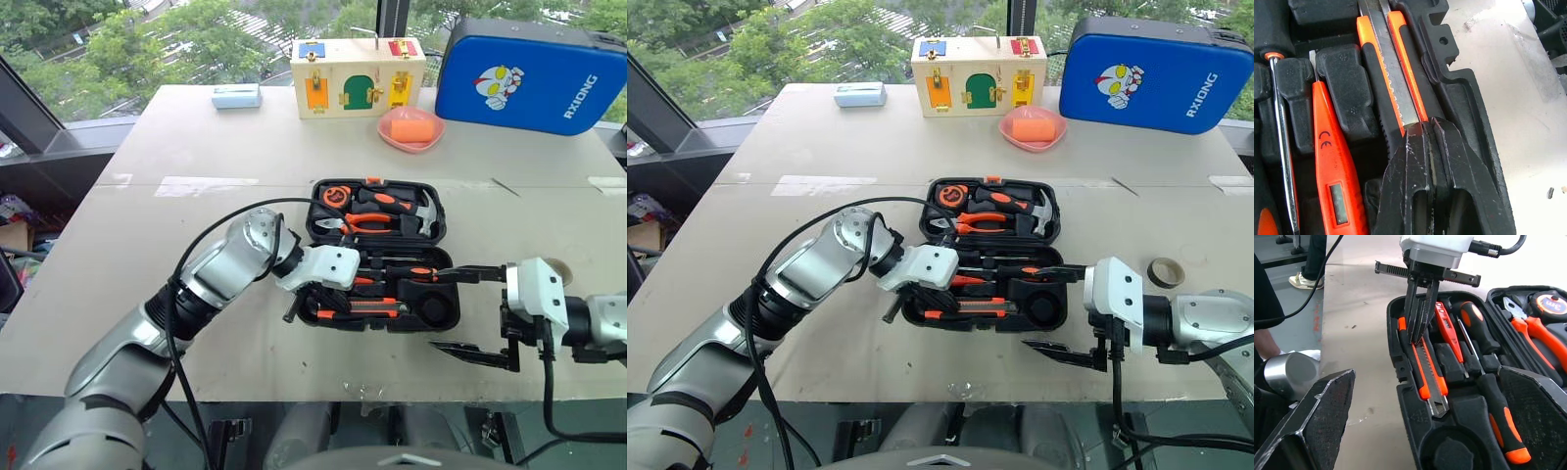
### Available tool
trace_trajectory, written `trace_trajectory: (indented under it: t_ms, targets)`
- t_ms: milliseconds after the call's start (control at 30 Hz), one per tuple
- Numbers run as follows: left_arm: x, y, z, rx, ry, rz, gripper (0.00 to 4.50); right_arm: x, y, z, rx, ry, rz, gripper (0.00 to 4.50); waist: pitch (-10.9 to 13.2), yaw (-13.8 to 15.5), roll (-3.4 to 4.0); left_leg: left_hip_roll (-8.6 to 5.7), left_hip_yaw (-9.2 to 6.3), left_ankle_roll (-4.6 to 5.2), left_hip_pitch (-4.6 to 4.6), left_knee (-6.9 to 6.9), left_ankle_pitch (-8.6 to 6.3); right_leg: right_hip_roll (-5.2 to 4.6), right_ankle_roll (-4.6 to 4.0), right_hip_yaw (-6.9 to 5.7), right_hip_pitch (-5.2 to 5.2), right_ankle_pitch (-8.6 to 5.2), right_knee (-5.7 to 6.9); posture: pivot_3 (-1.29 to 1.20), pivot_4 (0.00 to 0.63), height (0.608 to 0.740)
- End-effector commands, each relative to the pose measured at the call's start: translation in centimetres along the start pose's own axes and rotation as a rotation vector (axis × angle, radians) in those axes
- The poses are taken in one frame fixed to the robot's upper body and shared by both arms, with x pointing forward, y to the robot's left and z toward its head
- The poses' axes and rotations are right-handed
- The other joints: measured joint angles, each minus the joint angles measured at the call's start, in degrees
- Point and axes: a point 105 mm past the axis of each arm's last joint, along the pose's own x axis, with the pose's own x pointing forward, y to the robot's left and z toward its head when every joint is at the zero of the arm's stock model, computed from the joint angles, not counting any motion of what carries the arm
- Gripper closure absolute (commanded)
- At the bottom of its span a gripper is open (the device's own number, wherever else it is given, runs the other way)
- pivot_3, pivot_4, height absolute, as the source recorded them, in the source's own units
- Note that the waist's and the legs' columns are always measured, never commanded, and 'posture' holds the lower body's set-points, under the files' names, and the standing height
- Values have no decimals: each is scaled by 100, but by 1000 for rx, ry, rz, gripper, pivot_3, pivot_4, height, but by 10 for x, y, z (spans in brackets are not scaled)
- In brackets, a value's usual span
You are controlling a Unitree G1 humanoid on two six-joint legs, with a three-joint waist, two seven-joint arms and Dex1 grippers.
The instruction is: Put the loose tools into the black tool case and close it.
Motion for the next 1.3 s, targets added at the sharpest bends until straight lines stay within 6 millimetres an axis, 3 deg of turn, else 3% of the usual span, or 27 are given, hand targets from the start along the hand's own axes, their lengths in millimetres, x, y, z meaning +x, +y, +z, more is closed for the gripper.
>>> trace_trajectory:
  t_ms: [33, 67, 167, 200, 233, 400, 433, 567, 700, 800, 1000, 1233, 1267, 1300]
  targets:
    - [-21, 1, 9, -97, -161, 43, 4482, -11, -5, 5, -25, 7, -59, 0, 2, -9, -1, 0, 0, 0, 0, 0, 0, 0, 0, 0, -1, 0, 1, 0, 150, 735]
    - [-27, 0, 15, -100, -211, 47, 4482, -14, -6, 4, -20, 12, -73, 0, 5, -13, -4, 1, 0, 0, -7, 0, 0, 2, 0, 2, -5, 0, 3, 0, 150, 735]
    - [-64, -4, 37, -138, -433, 87, 3519, -39, -13, -9, 41, 58, -207, 0, 6, -5, -5, 5, -13, -24, -36, 4, 14, 4, -1, -11, -28, -1, 2, 0, 150, 735]
    - [-75, -6, 41, -141, -480, 104, 2946, -51, -15, -13, 74, 67, -269, 0, 6, -8, -5, 5, -22, -25, -50, 7, 15, 3, -1, -22, -36, -1, 1, 0, 150, 735]
    - [-80, -7, 42, -141, -504, 118, 2662, -60, -16, -16, 99, 72, -317, 0, 6, -4, -5, 5, -27, -26, -57, 9, 15, 1, -1, -27, -41, 0, 0, 0, 150, 735]
    - [-93, -12, 50, -121, -588, 142, 301, -127, -5, -40, 279, 127, -599, 0, 3, 8, 0, -3, -30, -26, -52, 7, 15, -27, -1, -33, -29, 0, -2, 0, 150, 735]
    - [-93, -12, 52, -110, -601, 141, 53, -141, 0, -45, 307, 149, -649, 0, 4, 10, 1, -3, -30, -25, -50, 7, 15, -28, -1, -34, -26, 0, -2, 0, 150, 735]
    - [-90, -11, 59, -67, -628, 133, 53, -183, 20, -63, 377, 250, -768, 0, 4, -1, 4, -6, -21, 0, -34, 1, 0, -31, -1, -23, -17, 0, -1, 0, 150, 735]
    - [-89, -8, 66, -39, -657, 142, 53, -198, 22, -69, 394, 278, -808, 0, 4, -30, 5, -3, -10, 0, -25, -8, -1, -30, -1, -12, -15, -1, -5, 0, 150, 735]
    - [-88, -8, 67, -8, -650, 154, 53, -193, 13, -71, 375, 283, -778, 0, 5, -48, 7, -1, 7, 0, -10, -22, -1, -29, -2, 9, -14, -1, -2, 0, 150, 735]
    - [-86, -7, 72, 73, -639, 241, 53, -163, -31, -80, 293, 297, -688, 0, 9, -85, 7, 0, 21, -3, 6, -29, 1, -28, -1, 26, -5, -2, -5, 0, 150, 735]
    - [-83, -12, 70, 83, -602, 262, 53, -133, -76, -104, 260, 351, -655, 0, 13, -15, 10, 3, 20, -25, 1, -29, 14, -24, 2, 23, -5, -4, -18, 0, 150, 735]
    - [-83, -12, 69, 82, -596, 268, 0, -131, -81, -107, 262, 355, -655, 549, 14, -19, 9, 1, 20, -25, -1, -31, 14, -27, 2, 22, -5, -4, -19, 0, 150, 735]
    - [-83, -13, 69, 82, -590, 273, 0, -129, -84, -110, 268, 363, -656, 823, 15, -15, 12, 3, 20, -25, 0, -29, 14, -22, 2, 24, -5, -4, -21, 0, 150, 735]
